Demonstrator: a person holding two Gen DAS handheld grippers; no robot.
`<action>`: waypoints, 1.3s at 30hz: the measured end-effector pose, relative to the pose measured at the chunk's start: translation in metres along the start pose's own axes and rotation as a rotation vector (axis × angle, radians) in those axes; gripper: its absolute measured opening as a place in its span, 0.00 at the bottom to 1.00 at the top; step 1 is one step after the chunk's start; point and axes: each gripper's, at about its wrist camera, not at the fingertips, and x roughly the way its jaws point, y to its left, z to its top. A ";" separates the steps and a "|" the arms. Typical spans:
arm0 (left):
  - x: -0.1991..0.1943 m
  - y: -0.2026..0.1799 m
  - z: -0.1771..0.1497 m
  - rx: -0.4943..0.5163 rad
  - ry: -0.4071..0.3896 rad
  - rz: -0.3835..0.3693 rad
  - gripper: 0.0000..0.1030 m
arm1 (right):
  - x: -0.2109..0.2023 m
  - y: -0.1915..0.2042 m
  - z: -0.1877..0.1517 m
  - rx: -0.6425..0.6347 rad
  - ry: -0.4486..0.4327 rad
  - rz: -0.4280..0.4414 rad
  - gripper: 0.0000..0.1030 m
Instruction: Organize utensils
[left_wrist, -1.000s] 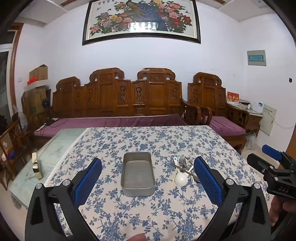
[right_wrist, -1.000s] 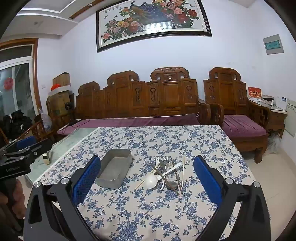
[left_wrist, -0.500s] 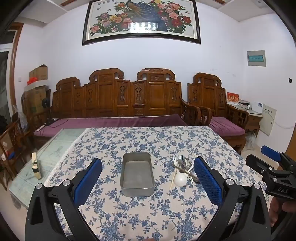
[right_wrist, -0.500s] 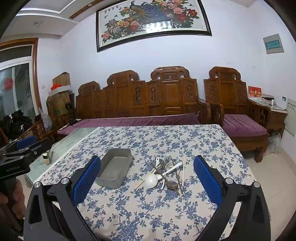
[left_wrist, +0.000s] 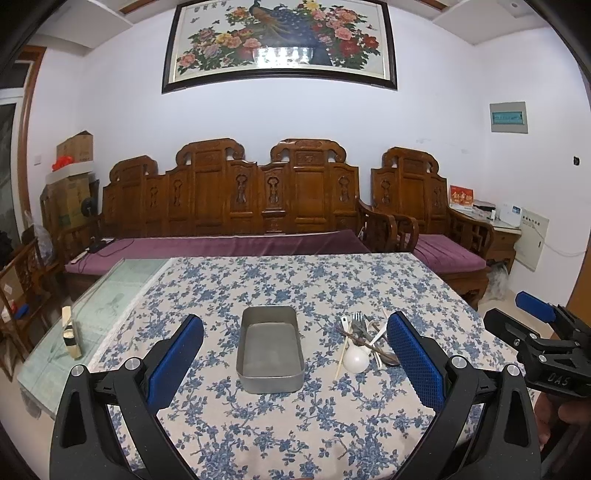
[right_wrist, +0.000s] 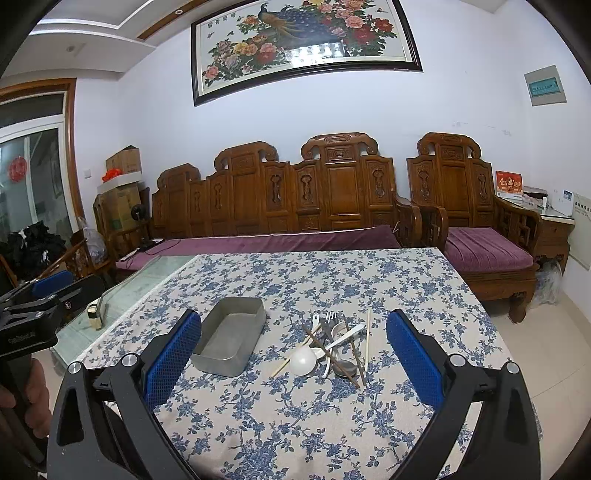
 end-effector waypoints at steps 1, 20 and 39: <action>0.000 0.000 0.000 0.000 -0.001 0.000 0.94 | 0.000 0.000 0.000 0.000 0.000 0.000 0.97; -0.004 -0.004 0.001 0.001 -0.005 -0.001 0.94 | 0.000 -0.001 0.000 0.003 -0.001 0.001 0.97; -0.002 -0.004 0.000 0.005 -0.004 0.000 0.94 | -0.002 0.000 0.000 0.001 -0.003 0.000 0.97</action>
